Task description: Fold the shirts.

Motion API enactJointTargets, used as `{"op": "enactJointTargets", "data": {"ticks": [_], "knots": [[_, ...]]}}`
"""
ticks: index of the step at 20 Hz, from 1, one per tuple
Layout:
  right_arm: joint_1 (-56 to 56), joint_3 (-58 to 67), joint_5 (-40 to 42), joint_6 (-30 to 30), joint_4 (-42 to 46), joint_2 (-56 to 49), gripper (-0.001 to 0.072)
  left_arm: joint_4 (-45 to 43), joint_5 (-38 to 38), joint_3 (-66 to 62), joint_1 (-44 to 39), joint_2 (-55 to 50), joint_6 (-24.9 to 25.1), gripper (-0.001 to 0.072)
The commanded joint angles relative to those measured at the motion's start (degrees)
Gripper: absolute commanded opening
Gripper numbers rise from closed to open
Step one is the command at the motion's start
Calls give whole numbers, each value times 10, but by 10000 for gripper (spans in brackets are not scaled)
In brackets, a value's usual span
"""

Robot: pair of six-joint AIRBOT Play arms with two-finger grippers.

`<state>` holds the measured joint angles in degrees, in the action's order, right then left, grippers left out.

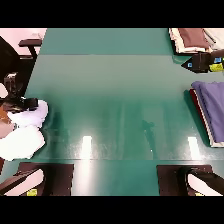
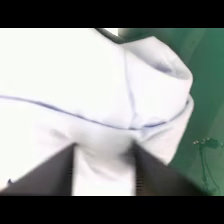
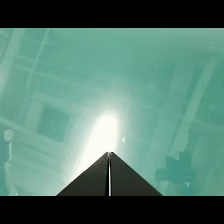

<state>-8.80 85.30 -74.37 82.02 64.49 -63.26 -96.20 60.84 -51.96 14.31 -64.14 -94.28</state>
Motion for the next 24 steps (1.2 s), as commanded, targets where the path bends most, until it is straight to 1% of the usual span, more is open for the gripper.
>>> {"op": "enactJointTargets", "data": {"ticks": [1,4,6,8,11,14,16,18,20,22,23,24], "knots": [[0,1,14,0,0,0,16,-6,-2,18,16,1,-3,37],[0,2,28,0,-10,2,16,19,18,-49,12,33,1,26],[-1,20,28,0,-20,1,16,21,20,-136,-24,84,14,25],[0,57,30,0,-19,1,16,21,45,-243,-97,123,17,25],[11,123,40,0,-18,1,16,17,85,-372,-224,130,17,24],[35,184,39,0,-18,1,16,5,63,-405,-336,127,6,24],[56,214,37,0,-18,1,16,4,52,-405,-398,101,-15,24],[76,235,27,0,-18,1,16,6,52,-405,-448,54,-19,25],[89,244,17,0,-19,2,16,20,45,-405,-495,-13,-30,27],[97,244,4,0,-19,2,16,53,13,-405,-534,-92,-28,35],[96,244,-8,0,-18,1,16,71,-9,-405,-544,-125,-28,300],[96,244,-15,0,-18,1,16,94,-36,-406,-547,-154,-28,643]]}}
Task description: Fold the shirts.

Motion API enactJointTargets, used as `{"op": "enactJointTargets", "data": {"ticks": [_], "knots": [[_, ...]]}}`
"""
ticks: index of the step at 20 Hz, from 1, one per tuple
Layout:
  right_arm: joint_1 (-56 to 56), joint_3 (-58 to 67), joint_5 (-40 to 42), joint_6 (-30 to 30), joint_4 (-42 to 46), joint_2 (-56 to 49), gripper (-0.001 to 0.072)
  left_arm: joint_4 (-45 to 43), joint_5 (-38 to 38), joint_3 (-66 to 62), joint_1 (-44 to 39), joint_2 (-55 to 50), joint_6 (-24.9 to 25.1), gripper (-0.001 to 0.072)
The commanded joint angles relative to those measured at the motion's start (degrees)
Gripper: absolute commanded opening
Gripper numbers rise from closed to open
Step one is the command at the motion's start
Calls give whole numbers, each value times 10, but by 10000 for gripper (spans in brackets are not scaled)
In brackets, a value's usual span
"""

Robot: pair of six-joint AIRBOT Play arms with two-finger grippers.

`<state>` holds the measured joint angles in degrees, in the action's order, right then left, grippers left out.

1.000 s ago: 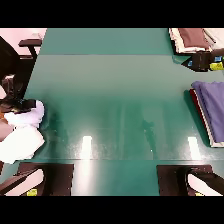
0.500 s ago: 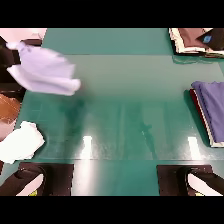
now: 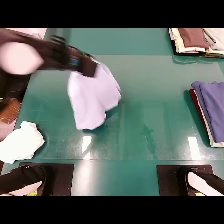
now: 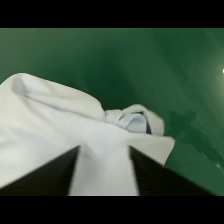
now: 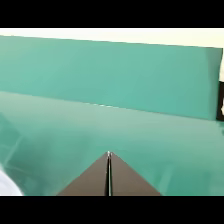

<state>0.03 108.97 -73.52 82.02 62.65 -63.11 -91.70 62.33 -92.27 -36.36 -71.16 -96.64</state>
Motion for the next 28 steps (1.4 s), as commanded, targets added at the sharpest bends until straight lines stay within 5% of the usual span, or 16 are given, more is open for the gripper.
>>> {"op": "enactJointTargets", "data": {"ticks": [1,6,9,20,21,24,28], "knots": [[8,7,-26,0,0,0,16,60,-63,-6,-35,-104,-4,642],[7,7,-35,0,0,-2,16,83,-56,-12,106,-123,-3,642],[8,7,-43,0,0,-2,16,153,-44,-12,174,-162,47,642],[-33,-150,-28,16,0,-1,16,312,-146,-12,193,-365,146,641],[-42,-177,-18,16,0,-1,16,313,-154,-12,193,-366,146,576],[-60,-263,-13,16,0,-2,16,294,-139,-39,196,-366,148,26],[-92,-417,-2,16,-1,-2,29,267,-37,-132,210,-365,153,27]]}}
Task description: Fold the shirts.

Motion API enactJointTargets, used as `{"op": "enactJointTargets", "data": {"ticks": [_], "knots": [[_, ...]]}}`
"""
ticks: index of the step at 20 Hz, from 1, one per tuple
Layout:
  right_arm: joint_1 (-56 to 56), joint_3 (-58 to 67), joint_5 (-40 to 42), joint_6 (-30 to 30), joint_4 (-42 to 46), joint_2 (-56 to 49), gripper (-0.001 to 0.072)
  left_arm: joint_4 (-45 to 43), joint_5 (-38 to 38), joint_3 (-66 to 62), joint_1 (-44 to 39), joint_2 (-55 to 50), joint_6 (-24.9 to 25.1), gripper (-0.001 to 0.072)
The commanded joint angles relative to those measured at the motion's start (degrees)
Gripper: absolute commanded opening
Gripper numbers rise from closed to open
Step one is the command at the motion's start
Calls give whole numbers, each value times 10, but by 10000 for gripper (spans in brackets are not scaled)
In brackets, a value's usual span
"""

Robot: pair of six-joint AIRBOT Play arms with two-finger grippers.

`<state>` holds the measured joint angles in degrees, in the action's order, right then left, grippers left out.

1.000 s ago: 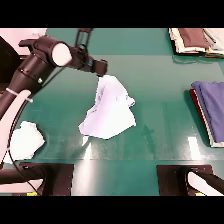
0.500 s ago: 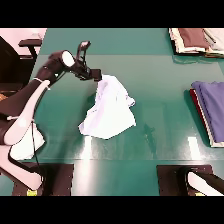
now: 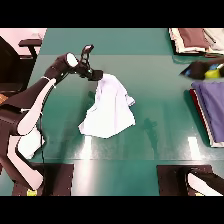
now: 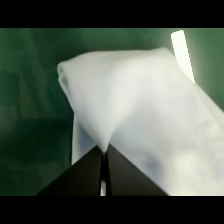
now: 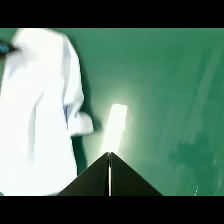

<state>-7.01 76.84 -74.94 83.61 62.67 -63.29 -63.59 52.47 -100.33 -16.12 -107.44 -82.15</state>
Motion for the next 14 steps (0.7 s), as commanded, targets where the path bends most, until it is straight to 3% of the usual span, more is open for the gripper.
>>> {"op": "enactJointTargets", "data": {"ticks": [1,2,3,8,11,12,13,14], "knots": [[-36,-143,29,0,-7,-4,251,-17,83,-75,11,-2,15,27],[-50,-182,43,0,-30,-15,487,-17,98,-92,11,-2,19,27],[-69,-219,59,-1,-63,-33,523,-17,108,-105,11,-2,23,27],[-181,-279,183,-60,-193,-153,523,-26,127,-118,11,4,23,27],[-218,-238,199,-61,-209,-221,517,-43,126,-119,11,20,23,27],[-227,-219,194,-61,-207,-241,446,-51,127,-119,11,27,23,27],[-233,-202,192,-62,-206,-256,284,-59,127,-119,11,36,23,27],[-237,-187,193,-62,-205,-262,60,-67,127,-119,11,47,23,27]]}}
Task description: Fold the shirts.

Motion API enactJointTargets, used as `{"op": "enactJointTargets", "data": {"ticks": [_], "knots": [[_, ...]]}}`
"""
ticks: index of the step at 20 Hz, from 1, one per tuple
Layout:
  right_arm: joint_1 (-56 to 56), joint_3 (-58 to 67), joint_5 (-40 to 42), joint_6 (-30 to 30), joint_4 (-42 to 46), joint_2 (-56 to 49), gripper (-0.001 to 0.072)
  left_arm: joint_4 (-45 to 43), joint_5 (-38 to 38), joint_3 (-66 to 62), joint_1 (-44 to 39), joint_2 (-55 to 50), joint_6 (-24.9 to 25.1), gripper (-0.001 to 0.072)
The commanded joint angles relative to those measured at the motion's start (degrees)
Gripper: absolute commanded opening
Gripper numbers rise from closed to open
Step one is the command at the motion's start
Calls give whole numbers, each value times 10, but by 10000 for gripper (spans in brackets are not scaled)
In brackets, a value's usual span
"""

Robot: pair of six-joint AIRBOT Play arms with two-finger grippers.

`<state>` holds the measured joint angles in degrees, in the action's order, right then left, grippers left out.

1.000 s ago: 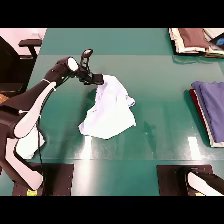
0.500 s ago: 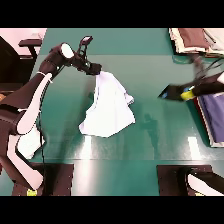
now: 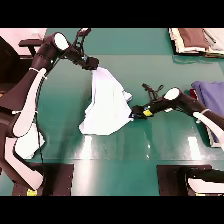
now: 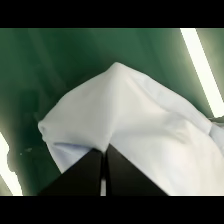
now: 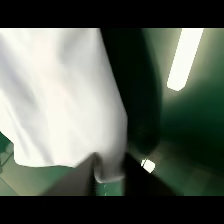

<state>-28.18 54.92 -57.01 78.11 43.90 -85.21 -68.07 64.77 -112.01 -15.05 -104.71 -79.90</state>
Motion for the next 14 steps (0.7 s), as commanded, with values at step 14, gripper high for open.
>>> {"op": "enactJointTargets", "data": {"ticks": [14], "knots": [[198,539,-269,57,205,221,13,-55,7,-2,-50,476,34,26]]}}
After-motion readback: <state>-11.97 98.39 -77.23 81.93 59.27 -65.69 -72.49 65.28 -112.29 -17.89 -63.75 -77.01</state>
